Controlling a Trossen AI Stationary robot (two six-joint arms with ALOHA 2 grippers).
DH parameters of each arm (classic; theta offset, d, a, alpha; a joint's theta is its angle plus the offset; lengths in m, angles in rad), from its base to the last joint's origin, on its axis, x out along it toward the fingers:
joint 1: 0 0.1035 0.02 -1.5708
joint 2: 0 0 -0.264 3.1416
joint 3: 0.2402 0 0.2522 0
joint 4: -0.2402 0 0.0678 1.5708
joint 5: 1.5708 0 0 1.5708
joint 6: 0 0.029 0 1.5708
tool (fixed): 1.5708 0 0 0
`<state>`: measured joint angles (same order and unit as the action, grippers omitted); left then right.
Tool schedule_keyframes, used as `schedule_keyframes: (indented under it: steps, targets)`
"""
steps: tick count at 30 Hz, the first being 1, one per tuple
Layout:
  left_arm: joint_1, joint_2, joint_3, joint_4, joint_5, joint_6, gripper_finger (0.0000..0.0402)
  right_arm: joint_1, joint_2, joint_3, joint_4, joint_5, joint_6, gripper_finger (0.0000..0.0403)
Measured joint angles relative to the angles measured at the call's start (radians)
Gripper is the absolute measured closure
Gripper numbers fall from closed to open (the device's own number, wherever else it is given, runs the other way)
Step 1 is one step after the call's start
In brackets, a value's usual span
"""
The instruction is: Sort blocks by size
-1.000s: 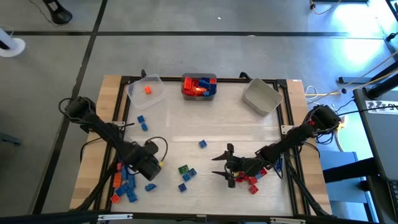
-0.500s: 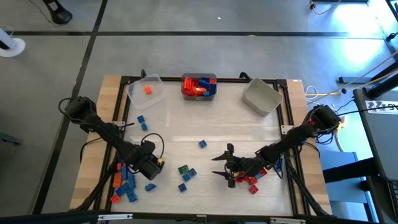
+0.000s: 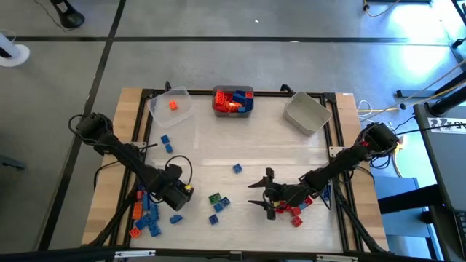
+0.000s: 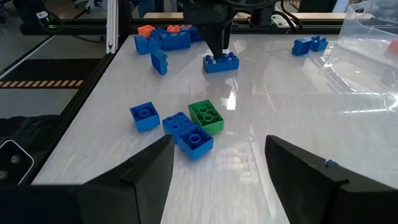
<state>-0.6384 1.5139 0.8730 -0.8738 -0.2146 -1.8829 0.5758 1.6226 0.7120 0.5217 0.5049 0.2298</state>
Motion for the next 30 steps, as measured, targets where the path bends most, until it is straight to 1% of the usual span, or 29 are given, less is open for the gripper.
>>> schedule_keyframes:
  steps: [9,14,20,25,30]
  targets:
    - [0.004,0.007,0.0,0.0,-0.018,-0.017,0.0188,0.0,0.0,0.0,0.0,0.0,0.0,0.0155]
    - [0.003,0.048,0.0,0.003,-0.001,-0.021,0.0188,0.0,0.0,0.0,0.0,0.0,0.0,0.0155]
    - [0.003,0.082,0.002,0.012,-0.004,-0.019,0.0188,0.0,0.0,0.0,0.0,0.0,0.0,0.0155]
    - [0.003,0.108,0.001,0.06,0.003,0.048,0.0188,0.0,0.0,0.0,0.0,0.0,0.0,0.0155]
    - [0.004,0.151,0.004,0.089,-0.003,0.191,0.0188,0.0,0.0,0.0,0.0,-0.001,0.0,0.0155]
